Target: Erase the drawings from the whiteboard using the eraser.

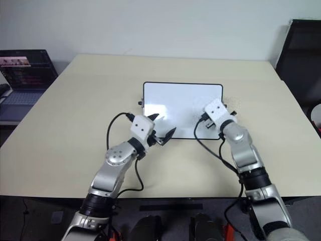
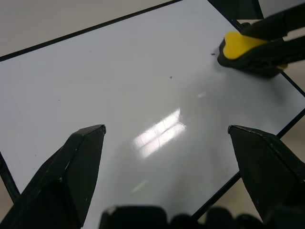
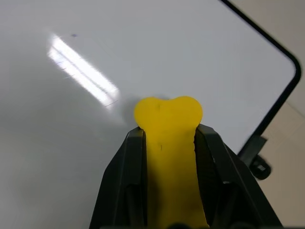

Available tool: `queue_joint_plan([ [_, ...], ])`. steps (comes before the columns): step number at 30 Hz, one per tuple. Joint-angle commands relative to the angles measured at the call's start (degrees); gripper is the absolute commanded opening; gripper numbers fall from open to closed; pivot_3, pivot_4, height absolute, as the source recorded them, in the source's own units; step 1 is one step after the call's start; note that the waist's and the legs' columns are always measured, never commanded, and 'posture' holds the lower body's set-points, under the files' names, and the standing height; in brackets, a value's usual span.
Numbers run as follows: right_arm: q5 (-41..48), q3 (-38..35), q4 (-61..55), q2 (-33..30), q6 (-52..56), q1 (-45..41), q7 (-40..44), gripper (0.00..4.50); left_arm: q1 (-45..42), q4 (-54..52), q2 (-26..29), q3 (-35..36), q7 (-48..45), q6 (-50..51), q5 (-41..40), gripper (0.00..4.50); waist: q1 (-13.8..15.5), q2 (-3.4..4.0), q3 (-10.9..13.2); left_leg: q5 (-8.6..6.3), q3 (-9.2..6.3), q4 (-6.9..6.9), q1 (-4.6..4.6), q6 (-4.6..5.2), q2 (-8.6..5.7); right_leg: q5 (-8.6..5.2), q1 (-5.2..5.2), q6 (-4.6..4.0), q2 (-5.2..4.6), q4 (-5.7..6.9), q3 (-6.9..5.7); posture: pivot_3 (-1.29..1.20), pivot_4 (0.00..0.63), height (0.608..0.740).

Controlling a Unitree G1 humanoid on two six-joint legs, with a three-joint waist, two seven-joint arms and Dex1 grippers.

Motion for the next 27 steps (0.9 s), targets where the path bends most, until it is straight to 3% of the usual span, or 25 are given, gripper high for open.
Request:
queue_joint_plan([
  [1,-0.25,0.54,-2.03,0.21,2.22,0.91,0.72,1.02,-0.35,-1.80,-0.10,0.18,0.55,-0.73,-0.20,4.50,0.02,0.00,0.00,0.01,0.00,0.01,0.01,0.01,0.00,0.00,0.01,0.00,0.00,0.01,0.00,0.00,0.150,0.740],
  [17,-0.64,-2.32,11.22,-0.37,-5.85,-11.42,-4.52,1.02,-1.06,-0.78,-0.37,0.10,0.66,-1.25,-0.20,4.50,0.02,0.00,0.00,0.01,0.03,-0.02,0.03,0.02,-0.02,0.02,0.01,-0.03,0.00,0.04,0.03,0.00,0.150,0.740],
  [27,-1.05,0.84,1.16,-1.31,1.38,-1.70,-0.01,1.02,-0.89,-1.08,-0.28,0.18,0.70,-1.09,-0.29,4.50,0.12,0.00,0.00,0.01,0.01,-0.02,0.01,0.01,-0.01,0.02,0.02,-0.02,-0.01,0.01,0.02,0.00,0.150,0.740],
])
